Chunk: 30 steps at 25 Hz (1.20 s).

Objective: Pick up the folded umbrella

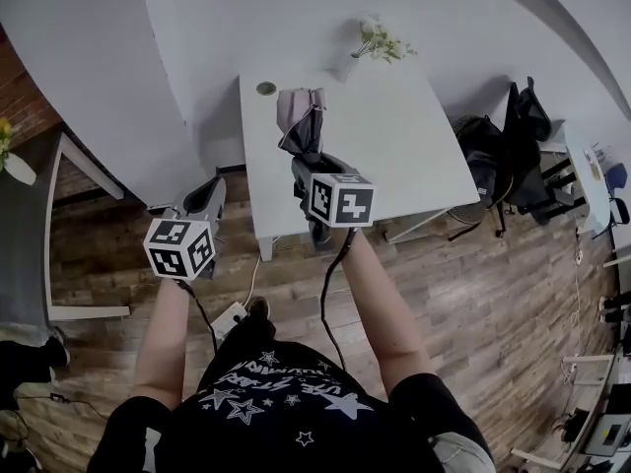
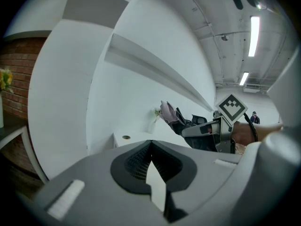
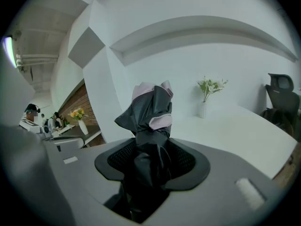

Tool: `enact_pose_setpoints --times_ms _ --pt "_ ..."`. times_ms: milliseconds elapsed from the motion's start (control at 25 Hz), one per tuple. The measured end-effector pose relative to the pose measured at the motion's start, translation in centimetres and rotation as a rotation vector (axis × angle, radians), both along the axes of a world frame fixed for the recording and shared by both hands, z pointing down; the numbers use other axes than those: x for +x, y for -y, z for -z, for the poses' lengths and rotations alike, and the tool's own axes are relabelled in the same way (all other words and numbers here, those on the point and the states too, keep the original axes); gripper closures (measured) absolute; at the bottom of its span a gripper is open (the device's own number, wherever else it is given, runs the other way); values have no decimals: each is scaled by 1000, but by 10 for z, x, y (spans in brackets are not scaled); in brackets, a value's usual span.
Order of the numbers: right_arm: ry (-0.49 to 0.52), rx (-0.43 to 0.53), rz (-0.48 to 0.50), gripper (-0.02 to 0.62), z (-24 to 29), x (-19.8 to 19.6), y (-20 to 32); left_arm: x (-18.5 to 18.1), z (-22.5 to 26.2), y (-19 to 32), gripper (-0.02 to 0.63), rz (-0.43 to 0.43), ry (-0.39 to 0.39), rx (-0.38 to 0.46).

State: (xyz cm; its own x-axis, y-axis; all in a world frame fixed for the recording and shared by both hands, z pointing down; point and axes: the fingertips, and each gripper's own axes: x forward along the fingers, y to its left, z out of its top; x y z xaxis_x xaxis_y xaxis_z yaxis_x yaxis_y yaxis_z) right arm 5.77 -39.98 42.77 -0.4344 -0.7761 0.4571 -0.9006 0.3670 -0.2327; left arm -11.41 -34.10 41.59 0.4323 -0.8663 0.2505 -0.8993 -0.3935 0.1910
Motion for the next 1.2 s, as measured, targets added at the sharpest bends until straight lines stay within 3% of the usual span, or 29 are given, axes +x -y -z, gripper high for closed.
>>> enact_pose_setpoints --times_ms 600,1200 --pt "57 34 -1 364 10 33 -141 35 -2 -131 603 -4 12 14" --pt "58 -48 11 364 -22 55 -244 55 -13 -223 603 -3 9 0"
